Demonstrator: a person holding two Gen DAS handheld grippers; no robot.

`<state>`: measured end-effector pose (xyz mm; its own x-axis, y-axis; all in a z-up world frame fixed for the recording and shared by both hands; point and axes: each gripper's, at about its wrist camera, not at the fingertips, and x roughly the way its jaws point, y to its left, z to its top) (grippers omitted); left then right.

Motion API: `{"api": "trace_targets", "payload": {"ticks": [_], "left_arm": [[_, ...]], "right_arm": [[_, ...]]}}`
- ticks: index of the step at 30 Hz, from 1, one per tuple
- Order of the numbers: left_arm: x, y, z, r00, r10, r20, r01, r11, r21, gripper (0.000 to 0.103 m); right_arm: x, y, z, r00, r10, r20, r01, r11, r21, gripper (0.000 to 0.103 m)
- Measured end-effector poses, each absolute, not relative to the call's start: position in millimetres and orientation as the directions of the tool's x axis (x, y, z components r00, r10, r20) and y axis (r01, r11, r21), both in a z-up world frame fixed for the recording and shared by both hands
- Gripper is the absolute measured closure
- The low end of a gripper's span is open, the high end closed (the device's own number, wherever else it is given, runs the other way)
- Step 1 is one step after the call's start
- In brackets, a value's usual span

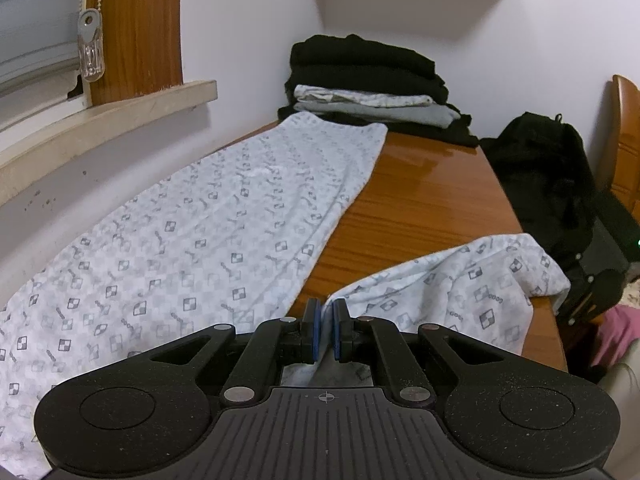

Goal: Fold clothes
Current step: 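Grasp the garment edge with the left gripper and lift it up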

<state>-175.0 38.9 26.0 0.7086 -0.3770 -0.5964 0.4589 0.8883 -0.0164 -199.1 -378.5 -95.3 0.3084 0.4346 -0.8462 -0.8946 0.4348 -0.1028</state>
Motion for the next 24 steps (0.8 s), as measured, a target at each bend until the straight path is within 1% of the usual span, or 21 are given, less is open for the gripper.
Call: {"api": "trace_targets", "payload": {"ticks": [6, 11, 13, 14, 15, 16, 20, 24], "left_arm": [[-175, 40, 26, 0.706, -0.378, -0.599, 0.461, 0.887, -0.016, 0.096], [-176, 39, 27, 0.717, -0.375, -0.588, 0.459, 0.888, -0.007, 0.096], [-178, 39, 29, 0.731, -0.374, -0.571, 0.455, 0.891, -0.001, 0.096], [-180, 39, 32, 0.740, -0.374, -0.558, 0.454, 0.891, 0.004, 0.096], [-181, 39, 34, 0.750, -0.375, -0.545, 0.453, 0.891, 0.009, 0.096], [-183, 39, 36, 0.759, -0.376, -0.531, 0.452, 0.892, 0.015, 0.097], [-189, 44, 47, 0.797, -0.387, -0.464, 0.439, 0.898, 0.005, 0.097], [-195, 51, 59, 0.846, -0.379, -0.376, 0.405, 0.914, -0.008, 0.098]], "right_arm": [[-204, -383, -89, 0.283, 0.454, -0.845, -0.906, 0.415, -0.080, 0.066], [-199, -376, -105, 0.268, 0.439, -0.858, -0.913, 0.400, -0.081, 0.066], [-193, -374, -114, 0.273, 0.434, -0.858, -0.905, 0.418, -0.076, 0.068], [-191, -375, -113, 0.273, 0.437, -0.857, -0.900, 0.430, -0.068, 0.074], [-189, -376, -112, 0.273, 0.439, -0.856, -0.895, 0.443, -0.058, 0.099], [-187, -378, -110, 0.272, 0.441, -0.855, -0.889, 0.455, -0.048, 0.099], [-187, -395, -80, 0.379, 0.441, -0.814, -0.852, 0.510, -0.120, 0.099], [-185, -418, -28, 0.528, 0.407, -0.746, -0.789, 0.561, -0.252, 0.099]]}}
